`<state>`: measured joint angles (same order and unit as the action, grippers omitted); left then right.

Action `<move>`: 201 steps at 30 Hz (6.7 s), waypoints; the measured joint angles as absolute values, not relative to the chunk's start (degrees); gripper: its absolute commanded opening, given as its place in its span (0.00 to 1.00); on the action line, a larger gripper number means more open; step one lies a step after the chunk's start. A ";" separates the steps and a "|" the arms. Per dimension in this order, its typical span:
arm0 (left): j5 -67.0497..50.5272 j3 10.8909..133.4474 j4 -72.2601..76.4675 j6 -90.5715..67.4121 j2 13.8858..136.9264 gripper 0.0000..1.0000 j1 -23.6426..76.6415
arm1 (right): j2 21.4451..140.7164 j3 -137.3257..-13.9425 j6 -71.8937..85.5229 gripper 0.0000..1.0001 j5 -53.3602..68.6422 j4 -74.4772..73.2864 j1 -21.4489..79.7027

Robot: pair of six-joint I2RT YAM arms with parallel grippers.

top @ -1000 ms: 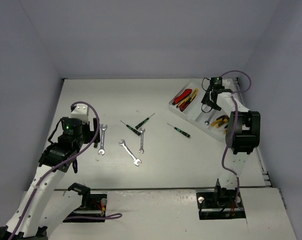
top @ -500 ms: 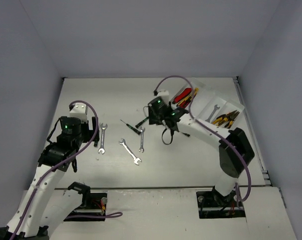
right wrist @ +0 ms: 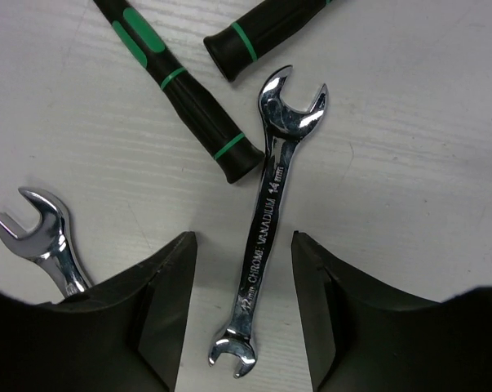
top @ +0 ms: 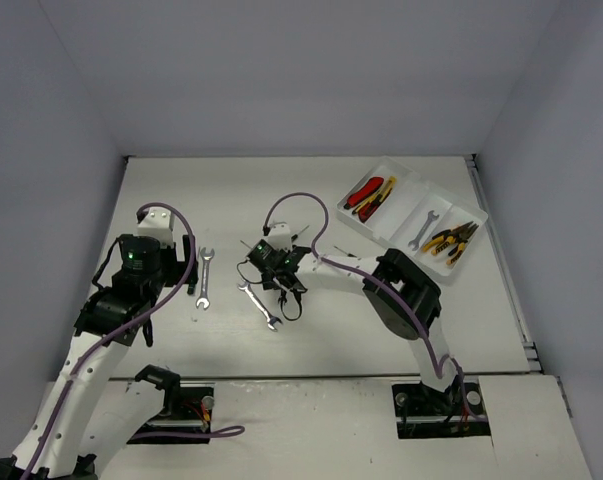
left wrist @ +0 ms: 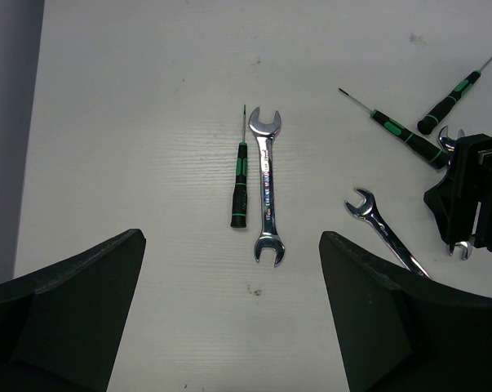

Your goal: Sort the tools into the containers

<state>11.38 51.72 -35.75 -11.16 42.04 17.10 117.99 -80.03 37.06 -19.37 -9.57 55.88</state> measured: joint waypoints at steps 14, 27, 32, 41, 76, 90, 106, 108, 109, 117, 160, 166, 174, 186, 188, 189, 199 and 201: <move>11.38 51.72 -35.75 -11.16 42.04 0.85 17.06 | 118.72 -79.33 40.32 0.00 -22.51 -7.20 55.94; 10.56 51.72 -35.75 -11.16 42.06 0.85 17.02 | 99.71 -54.33 36.28 0.05 -17.55 -4.18 55.91; 10.31 51.72 -35.75 -11.16 42.39 0.85 16.98 | 95.51 -50.09 36.04 0.19 -13.98 -5.44 55.66; 10.28 51.72 -35.74 -11.16 42.81 0.85 16.91 | 97.91 -54.00 35.56 0.25 -11.03 -9.58 54.24; 9.95 51.72 -35.74 -11.16 42.77 0.85 16.86 | 95.16 -76.56 27.39 0.00 -11.76 -19.24 5.72; 9.96 51.72 -35.75 -11.16 42.91 0.85 16.86 | 118.84 -89.92 26.34 0.48 -8.54 -20.47 -2.06; 10.52 51.72 -35.74 -11.22 42.44 0.85 16.27 | 95.01 -78.41 16.44 0.46 -10.73 -18.63 34.64; 10.58 51.72 -35.74 -11.33 42.01 0.85 16.07 | 96.22 -77.61 16.50 0.46 -10.81 -18.95 41.59; 10.65 51.72 -35.75 -11.39 41.69 0.85 16.02 | 97.69 -77.59 16.58 0.46 -10.84 -18.98 45.03; 14.77 51.41 -35.47 -12.46 36.31 0.85 15.92 | 114.69 -81.57 17.47 0.44 -8.33 -19.42 63.97; 18.04 49.87 -34.35 -12.84 32.99 0.85 15.68 | 113.35 -73.65 22.78 0.00 -6.57 -8.95 59.75; 17.45 49.87 -34.35 -12.84 33.66 0.85 15.66 | 105.01 -63.25 24.15 0.14 -6.50 -10.63 58.25; 16.33 49.87 -34.35 -12.84 34.51 0.85 15.62 | 103.56 -62.85 23.62 0.22 -6.39 -17.59 56.71; 15.67 49.87 -34.35 -12.82 34.79 0.85 15.62 | 106.53 -67.13 19.96 0.23 -3.92 -22.07 55.49; 15.49 49.87 -34.35 -12.82 34.79 0.85 15.62 | 106.74 -67.34 19.43 0.17 -2.91 -22.16 55.14; 15.43 49.87 -34.35 -12.82 34.79 0.85 15.62 | 106.96 -67.58 19.18 0.16 -2.38 -22.27 55.06; 15.27 49.87 -34.35 -12.82 34.79 0.85 15.62 | 108.54 -69.96 17.73 0.00 -0.41 -24.48 54.17; 15.27 49.87 -34.35 -12.82 34.79 0.85 15.62 | 108.45 -70.06 17.90 0.00 -0.42 -24.59 53.79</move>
